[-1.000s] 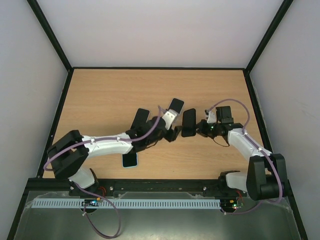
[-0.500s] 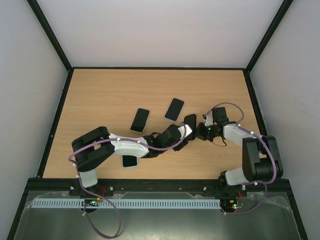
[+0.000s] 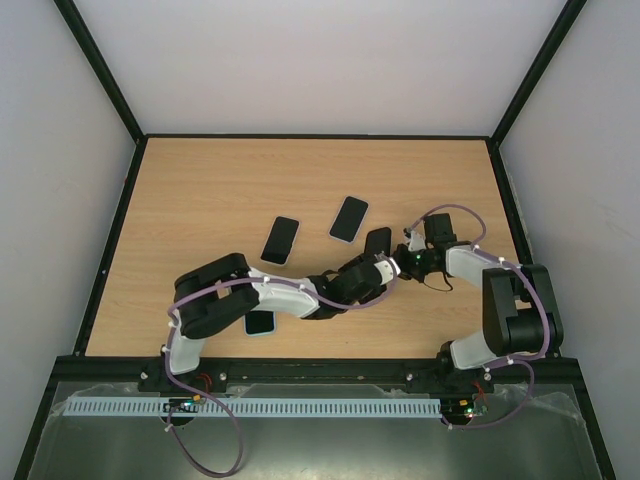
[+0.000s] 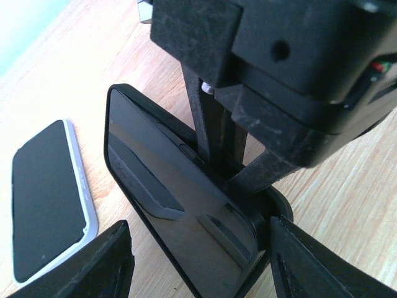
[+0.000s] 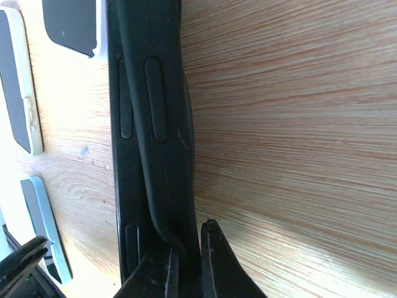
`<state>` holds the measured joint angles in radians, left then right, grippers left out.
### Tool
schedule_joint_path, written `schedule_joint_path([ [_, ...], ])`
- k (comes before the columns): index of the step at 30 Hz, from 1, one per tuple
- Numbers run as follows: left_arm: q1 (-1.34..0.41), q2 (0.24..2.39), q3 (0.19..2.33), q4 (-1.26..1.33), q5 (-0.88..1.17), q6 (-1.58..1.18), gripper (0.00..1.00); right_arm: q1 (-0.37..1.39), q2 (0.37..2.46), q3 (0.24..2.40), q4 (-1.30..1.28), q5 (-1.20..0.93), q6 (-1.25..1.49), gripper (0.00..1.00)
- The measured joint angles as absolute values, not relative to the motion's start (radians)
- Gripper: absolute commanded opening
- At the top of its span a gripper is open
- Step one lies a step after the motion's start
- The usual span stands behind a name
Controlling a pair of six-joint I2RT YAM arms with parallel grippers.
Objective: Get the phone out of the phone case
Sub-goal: Remove the phone case from the phone.
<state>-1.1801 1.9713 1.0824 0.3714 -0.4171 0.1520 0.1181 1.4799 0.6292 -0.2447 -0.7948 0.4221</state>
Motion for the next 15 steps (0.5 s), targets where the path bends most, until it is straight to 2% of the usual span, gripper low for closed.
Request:
schedule_joint_path([
  [7,-1.202,2.010,1.113,0.376,-0.532,0.191,0.57,0.117,1.478,0.629,-0.233,-0.798,0.414,0.02],
  [13,-1.223,2.085,1.151,0.440,-0.649,0.247,0.43,0.109,1.478,0.630,-0.215,-0.805,0.408,0.02],
  [15,-1.225,2.106,1.163,0.456,-0.683,0.261,0.32,0.107,1.478,0.631,-0.211,-0.813,0.408,0.02],
])
